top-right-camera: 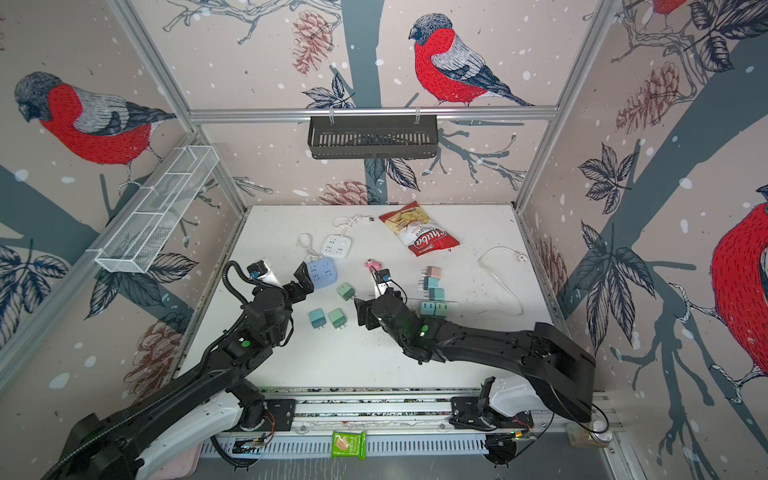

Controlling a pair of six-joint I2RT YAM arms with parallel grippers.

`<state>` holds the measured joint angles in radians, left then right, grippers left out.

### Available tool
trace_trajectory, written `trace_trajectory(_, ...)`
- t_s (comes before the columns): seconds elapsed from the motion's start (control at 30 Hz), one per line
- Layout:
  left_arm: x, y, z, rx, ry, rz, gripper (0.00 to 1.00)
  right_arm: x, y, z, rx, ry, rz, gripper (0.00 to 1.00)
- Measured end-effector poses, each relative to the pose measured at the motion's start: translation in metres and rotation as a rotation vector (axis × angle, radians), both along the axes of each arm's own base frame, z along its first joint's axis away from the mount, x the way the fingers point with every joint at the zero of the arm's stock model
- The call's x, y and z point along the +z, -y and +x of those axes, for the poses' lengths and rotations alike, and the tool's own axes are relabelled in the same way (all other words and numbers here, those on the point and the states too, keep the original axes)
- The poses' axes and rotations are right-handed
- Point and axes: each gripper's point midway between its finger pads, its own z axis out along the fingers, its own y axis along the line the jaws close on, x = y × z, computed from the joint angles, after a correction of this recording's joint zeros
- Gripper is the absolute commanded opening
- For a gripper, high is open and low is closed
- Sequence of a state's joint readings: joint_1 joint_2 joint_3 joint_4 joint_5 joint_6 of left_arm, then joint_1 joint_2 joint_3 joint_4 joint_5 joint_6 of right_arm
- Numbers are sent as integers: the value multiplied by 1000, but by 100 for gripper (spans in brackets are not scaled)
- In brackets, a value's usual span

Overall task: Insert the plug
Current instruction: 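Reach the right gripper toward a green adapter while the left draws back, then close the right gripper on the green adapter and lift it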

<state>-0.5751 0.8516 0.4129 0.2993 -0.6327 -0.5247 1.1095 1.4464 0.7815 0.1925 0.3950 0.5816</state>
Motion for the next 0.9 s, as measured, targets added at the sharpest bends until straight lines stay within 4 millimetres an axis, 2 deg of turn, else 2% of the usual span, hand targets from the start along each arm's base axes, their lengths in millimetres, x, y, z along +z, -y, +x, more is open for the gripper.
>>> trace_trajectory(0.2, -18, -15, 8, 39, -62, -30, 98, -41, -35, 20, -2, -79, -171, 81)
trace_trajectory(0.37, -26, -15, 11, 40, -94, -41, 98, -71, -55, 32, 59, -135, -262, 81)
trace_trajectory(0.67, -30, -14, 13, 35, -117, -36, 98, -114, -60, 65, 110, -229, -347, 84)
trace_trajectory(0.9, -32, -11, 13, 21, -124, -38, 98, -126, -78, 71, 178, -245, -369, 83)
